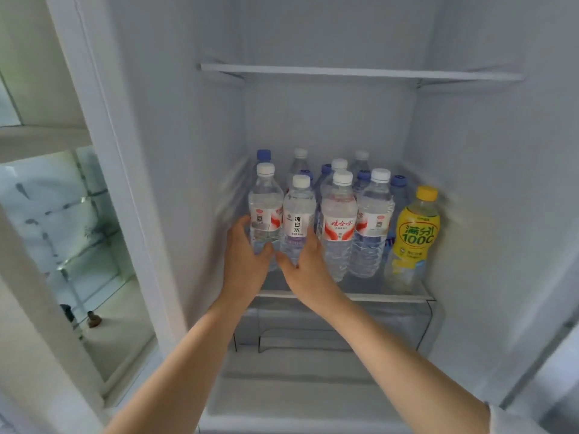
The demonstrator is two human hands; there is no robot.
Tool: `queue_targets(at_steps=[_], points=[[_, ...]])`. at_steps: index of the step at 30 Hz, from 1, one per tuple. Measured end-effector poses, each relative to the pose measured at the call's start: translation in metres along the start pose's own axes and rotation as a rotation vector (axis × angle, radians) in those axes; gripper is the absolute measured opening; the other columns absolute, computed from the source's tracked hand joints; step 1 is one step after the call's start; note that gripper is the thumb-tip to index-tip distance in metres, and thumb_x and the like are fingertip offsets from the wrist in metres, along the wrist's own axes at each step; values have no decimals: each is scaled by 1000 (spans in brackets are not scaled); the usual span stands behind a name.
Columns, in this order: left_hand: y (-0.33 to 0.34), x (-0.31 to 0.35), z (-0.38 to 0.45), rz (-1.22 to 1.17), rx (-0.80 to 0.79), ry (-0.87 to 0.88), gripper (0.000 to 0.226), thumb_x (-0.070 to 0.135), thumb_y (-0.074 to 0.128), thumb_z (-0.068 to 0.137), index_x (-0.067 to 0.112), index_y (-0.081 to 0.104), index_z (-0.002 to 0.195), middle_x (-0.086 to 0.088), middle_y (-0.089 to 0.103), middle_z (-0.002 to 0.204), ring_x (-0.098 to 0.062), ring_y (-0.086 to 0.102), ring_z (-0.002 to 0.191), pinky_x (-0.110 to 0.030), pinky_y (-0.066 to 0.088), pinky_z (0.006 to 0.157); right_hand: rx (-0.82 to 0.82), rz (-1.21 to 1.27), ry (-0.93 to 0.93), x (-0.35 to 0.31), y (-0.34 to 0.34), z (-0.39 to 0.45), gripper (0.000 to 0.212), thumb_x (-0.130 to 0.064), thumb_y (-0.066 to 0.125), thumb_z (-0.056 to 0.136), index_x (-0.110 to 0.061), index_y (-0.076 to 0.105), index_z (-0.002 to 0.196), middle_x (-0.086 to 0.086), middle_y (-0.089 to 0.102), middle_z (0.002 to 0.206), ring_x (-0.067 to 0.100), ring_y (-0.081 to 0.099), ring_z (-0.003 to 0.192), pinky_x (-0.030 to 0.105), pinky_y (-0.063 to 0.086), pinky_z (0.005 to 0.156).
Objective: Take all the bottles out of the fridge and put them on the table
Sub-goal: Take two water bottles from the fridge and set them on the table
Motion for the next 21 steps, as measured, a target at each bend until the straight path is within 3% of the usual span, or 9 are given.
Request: queue_targets(at_steps=[2, 4, 8, 13, 21], points=[[6, -13, 13, -35, 15, -40, 59, 29, 71, 78, 30, 43, 130, 8, 54, 128, -10, 55, 116, -42, 49, 99, 56, -13, 31, 12, 6, 10, 96, -61, 51, 82, -22, -2, 152, 0, 10, 160, 19, 10, 148, 46, 20, 119], [11, -21, 22, -64, 31, -71, 72, 37, 74, 75, 27, 39, 137, 5, 52, 133, -12, 55, 119, -41, 49, 98, 115, -2, 30, 15, 6, 17, 93, -46, 58, 88, -22, -6, 151, 1, 6, 160, 20, 8, 148, 47, 19, 119], [21, -30, 36, -120, 36, -72, 61, 20, 76, 81, 27, 42, 131, 9, 58, 125, -4, 59, 110, -25, 48, 89, 218, -27, -12, 17, 8, 26, 91, -26, 59, 92, -21, -10, 150, 4, 5, 160, 22, 9, 148, 45, 21, 119], [27, -41, 42, -142, 25, -116, 54, 16, 80, 76, 30, 50, 118, 19, 63, 105, 0, 64, 98, -29, 52, 87, 283, -103, -56, 28, 7, 32, 93, -12, 60, 91, -25, -12, 149, 7, 7, 160, 23, 8, 148, 46, 22, 119], [19, -42, 31, -201, 77, -115, 65, 13, 81, 74, 20, 51, 131, 5, 65, 120, -9, 64, 106, -38, 53, 95, 283, -7, -82, 34, 5, 41, 98, -5, 65, 85, -37, -4, 147, 3, 14, 159, 19, 17, 147, 47, 29, 116]])
Point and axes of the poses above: each hand's wrist, its own z-axis towards the middle knuckle, its own y-axis out of the palm, x = y × z, the point moved 7 cm from there along z, towards the middle knuckle
